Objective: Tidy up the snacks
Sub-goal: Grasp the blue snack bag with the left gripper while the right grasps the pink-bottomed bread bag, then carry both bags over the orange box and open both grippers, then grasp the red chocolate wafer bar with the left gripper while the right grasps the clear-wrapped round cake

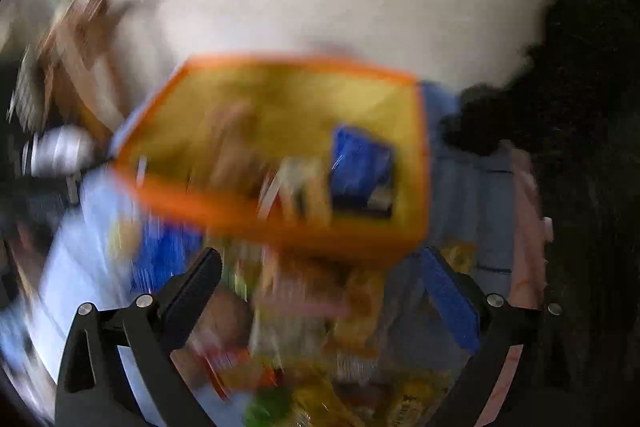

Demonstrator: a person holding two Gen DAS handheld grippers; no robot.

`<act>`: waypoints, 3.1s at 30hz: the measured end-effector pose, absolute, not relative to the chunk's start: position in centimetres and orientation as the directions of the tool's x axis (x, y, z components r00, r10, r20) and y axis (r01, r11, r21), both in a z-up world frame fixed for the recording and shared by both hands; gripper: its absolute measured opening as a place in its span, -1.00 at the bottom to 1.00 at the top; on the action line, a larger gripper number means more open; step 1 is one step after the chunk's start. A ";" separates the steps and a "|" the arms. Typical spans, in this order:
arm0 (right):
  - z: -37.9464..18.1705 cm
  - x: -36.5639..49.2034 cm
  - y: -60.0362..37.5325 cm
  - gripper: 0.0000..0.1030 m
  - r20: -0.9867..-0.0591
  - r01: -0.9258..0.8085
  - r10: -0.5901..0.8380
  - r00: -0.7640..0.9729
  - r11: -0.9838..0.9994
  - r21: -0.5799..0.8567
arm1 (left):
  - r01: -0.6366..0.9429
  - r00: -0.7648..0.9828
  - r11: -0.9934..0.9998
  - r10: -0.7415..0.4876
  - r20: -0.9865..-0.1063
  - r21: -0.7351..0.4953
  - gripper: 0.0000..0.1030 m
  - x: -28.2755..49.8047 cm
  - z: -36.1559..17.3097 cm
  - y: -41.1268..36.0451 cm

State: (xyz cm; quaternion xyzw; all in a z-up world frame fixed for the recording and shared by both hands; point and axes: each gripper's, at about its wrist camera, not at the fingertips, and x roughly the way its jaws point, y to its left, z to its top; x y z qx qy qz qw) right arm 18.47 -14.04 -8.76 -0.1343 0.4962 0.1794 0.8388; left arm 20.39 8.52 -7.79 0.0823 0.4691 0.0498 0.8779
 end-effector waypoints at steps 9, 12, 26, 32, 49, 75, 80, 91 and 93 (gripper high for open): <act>-16.5 19.2 -11.2 0.73 -0.919 -0.610 0.155 0.362 0.785 -0.107 | 0.002 0.464 0.985 0.150 -0.873 0.171 0.92 12.8 -12.2 10.4; -17.0 20.3 -10.8 0.57 -0.917 -0.589 0.165 0.364 0.803 -0.089 | 0.019 0.436 0.990 0.117 -0.893 0.139 0.92 11.5 -14.0 10.0; -8.0 14.6 -16.8 -0.33 -0.837 -0.298 0.268 0.477 0.945 0.133 | 0.124 0.436 0.982 0.072 -0.897 0.139 0.32 16.4 -18.8 3.4; -6.2 12.0 -18.6 -0.33 -0.821 -0.266 0.285 0.494 0.949 0.169 | 0.147 0.414 0.987 0.000 -0.910 0.067 -0.16 16.1 -19.0 3.5; -0.9 10.0 -18.7 -0.33 -0.720 -0.300 0.419 0.553 0.907 0.297 | 0.154 0.558 0.988 -0.076 -0.826 0.013 -0.22 10.1 -6.7 6.9; 1.2 27.7 -14.3 0.93 -0.753 -0.270 0.356 0.554 0.932 0.242 | -0.001 0.673 0.979 0.150 -0.724 0.201 0.92 25.6 2.4 7.6; -0.5 24.7 -13.1 0.93 -0.789 -0.336 0.335 0.514 0.926 0.175 | -0.001 0.657 0.957 0.218 -0.722 0.289 0.92 23.5 -0.1 9.6; -15.7 14.3 6.7 0.93 -0.890 -0.528 0.408 0.203 0.811 0.251 | -0.114 0.426 0.956 0.294 -0.855 0.272 0.92 12.1 -11.7 22.5; -17.7 14.7 9.7 0.93 -0.893 -0.517 0.384 0.234 0.827 0.220 | -0.178 0.415 0.950 0.307 -0.856 0.255 0.92 10.1 -11.9 25.2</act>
